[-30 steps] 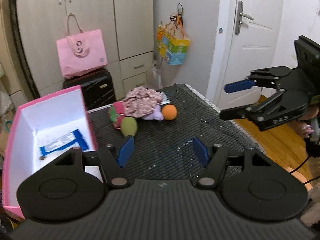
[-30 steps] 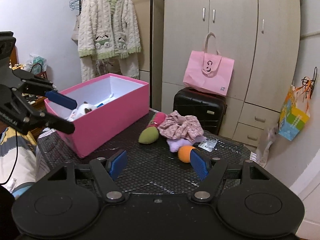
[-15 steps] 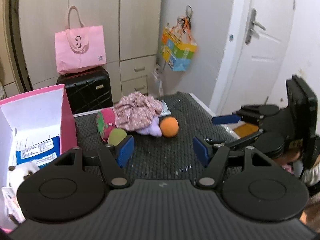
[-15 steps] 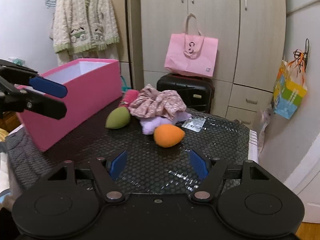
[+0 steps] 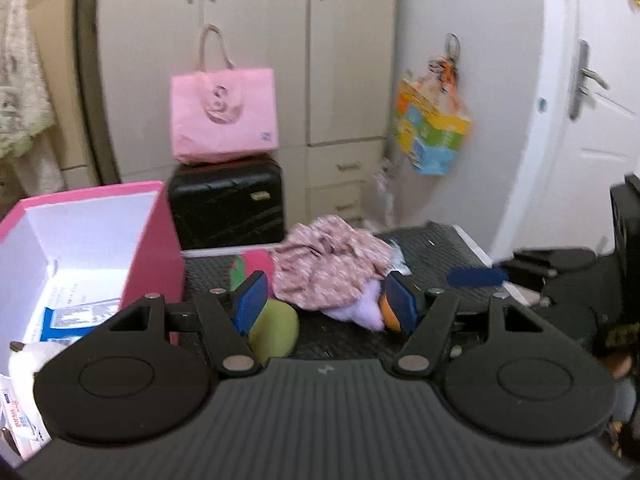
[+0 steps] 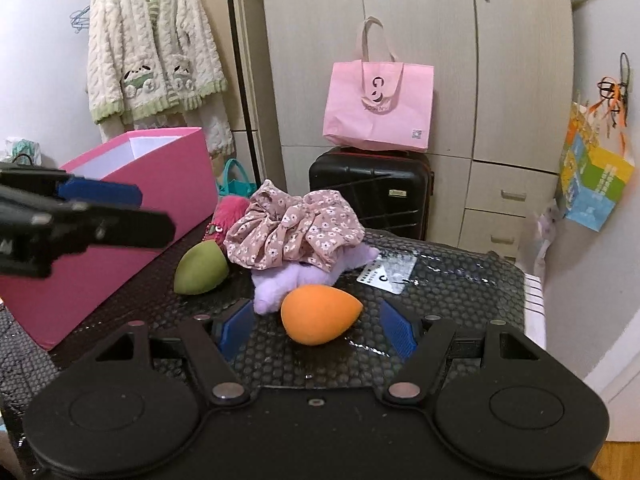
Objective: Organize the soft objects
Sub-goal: 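Close the left gripper on the pink floral scrunchie while the right gripper closes on the orange sponge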
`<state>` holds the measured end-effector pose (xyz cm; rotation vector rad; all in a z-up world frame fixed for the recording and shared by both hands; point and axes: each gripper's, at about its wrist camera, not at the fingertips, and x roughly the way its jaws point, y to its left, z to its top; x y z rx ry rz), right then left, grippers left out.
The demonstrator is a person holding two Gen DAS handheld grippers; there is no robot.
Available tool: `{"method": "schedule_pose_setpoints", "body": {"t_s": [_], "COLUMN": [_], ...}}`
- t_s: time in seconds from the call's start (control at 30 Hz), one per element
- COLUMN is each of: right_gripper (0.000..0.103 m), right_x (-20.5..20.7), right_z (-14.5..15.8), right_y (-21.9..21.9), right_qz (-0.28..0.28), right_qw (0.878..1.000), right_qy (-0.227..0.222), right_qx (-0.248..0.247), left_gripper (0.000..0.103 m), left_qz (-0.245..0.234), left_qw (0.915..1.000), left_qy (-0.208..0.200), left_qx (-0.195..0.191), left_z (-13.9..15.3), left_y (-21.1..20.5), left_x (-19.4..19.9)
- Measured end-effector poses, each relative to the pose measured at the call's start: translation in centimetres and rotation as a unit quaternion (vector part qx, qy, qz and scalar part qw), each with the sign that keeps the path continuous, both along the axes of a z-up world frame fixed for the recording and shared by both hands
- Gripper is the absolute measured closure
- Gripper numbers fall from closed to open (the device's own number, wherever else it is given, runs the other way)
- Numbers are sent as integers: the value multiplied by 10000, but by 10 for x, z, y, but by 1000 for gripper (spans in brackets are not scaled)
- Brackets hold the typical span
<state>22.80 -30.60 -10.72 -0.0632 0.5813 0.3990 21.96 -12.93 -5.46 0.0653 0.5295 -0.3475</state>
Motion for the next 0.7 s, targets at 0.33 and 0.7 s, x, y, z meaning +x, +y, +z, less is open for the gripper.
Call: {"method": "schedule_pose_setpoints", "body": {"t_s": [0.33,0.7], "right_gripper": [28,29], "right_x": [14,26], "right_z": [-13,-21], "right_y": [-1,-11], "right_qz": [272,199], "right_qw": [9996,9989], "right_qy": [-11,292], "right_qx": [26,315], "left_gripper": [38,33], "left_qz": [140,447], "left_qw": [9992,9982], "left_qy": [113,72], "left_qx": [-352,381], "left_z": [-13,-53], "left_y": [-26,-61], "left_x": [39,76]}}
